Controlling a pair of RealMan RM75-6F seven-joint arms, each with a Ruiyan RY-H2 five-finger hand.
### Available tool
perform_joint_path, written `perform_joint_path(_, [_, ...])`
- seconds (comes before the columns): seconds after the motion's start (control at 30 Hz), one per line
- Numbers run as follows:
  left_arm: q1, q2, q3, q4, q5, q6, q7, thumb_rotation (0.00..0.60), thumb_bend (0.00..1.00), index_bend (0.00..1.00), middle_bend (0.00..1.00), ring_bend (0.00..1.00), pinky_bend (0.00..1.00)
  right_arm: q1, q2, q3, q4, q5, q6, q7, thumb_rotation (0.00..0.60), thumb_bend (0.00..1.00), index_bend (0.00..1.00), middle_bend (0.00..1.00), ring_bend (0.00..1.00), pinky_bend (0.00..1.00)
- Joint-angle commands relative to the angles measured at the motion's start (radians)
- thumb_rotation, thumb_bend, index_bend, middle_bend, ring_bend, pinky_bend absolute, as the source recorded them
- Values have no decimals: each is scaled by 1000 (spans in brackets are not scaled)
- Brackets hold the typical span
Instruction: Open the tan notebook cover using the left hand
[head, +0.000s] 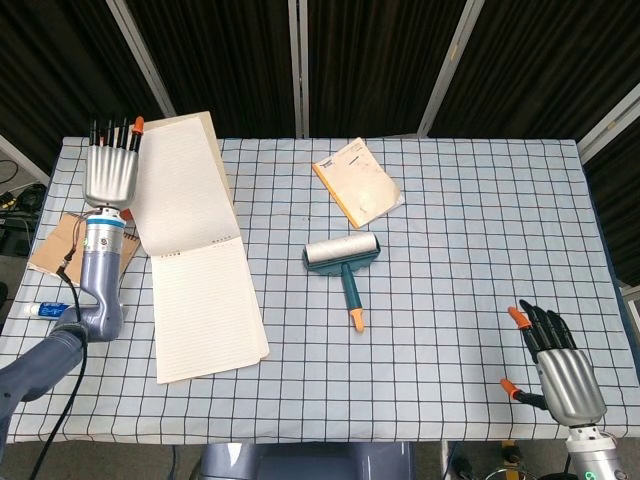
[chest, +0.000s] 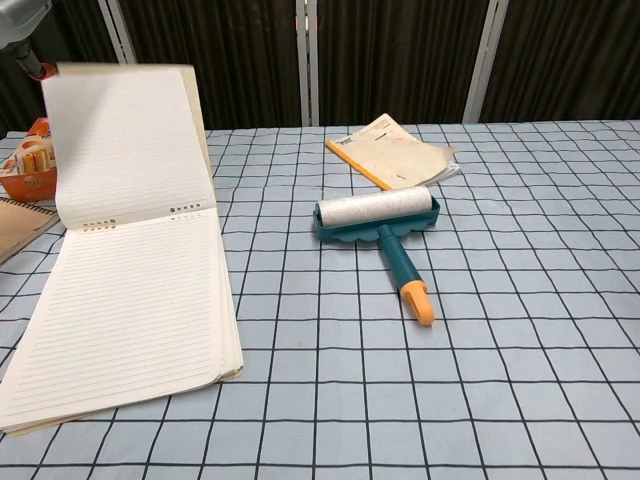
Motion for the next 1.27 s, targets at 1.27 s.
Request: perform_joint_path(1.27, [760,402,497,-931,441,657,-147,600,285,0,0,0,0,-13,-23,-1,19,-25,37,-17,600,60,48,0,0,0])
